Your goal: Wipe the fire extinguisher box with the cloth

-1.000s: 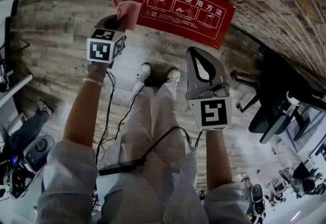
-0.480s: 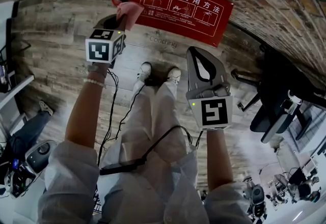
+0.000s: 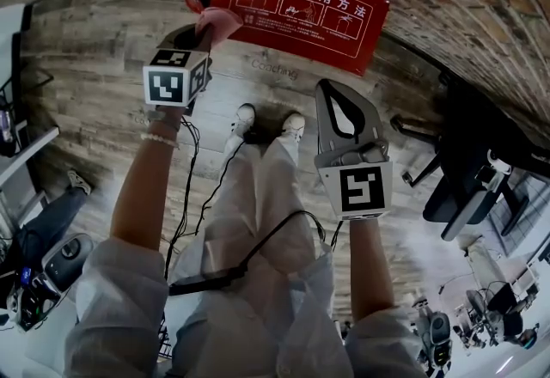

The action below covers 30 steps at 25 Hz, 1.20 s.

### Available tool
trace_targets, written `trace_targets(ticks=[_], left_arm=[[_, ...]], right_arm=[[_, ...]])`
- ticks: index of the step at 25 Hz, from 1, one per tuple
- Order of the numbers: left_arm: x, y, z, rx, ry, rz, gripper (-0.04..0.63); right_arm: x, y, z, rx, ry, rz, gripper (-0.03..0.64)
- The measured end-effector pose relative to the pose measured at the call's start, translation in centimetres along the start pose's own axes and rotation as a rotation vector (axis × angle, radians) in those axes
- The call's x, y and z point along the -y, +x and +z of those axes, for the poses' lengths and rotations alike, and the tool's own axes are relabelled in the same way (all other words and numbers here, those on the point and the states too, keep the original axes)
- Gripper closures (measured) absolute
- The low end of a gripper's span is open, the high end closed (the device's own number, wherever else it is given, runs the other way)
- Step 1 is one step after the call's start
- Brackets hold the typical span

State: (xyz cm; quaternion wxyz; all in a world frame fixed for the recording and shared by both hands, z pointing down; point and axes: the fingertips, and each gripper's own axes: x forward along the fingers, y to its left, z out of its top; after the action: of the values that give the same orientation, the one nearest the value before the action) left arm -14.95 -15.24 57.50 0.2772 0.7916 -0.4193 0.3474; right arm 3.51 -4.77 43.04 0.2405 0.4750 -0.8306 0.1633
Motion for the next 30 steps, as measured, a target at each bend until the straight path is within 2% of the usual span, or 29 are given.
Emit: trace_targets(ticks=[17,30], left_arm=[[1.2,-1.0,0.3,0.001,-0.018,0.010,0.584],[-2.0,-5.5,-1.3,0.032,-0.097,0.096,0.584]], right_arm=[[1.0,-1.4,-0.7,0.005,0.007,0.001,0.609],[-0.2,-1.1,0.3,0.022,-0.011,0.037,0.609]])
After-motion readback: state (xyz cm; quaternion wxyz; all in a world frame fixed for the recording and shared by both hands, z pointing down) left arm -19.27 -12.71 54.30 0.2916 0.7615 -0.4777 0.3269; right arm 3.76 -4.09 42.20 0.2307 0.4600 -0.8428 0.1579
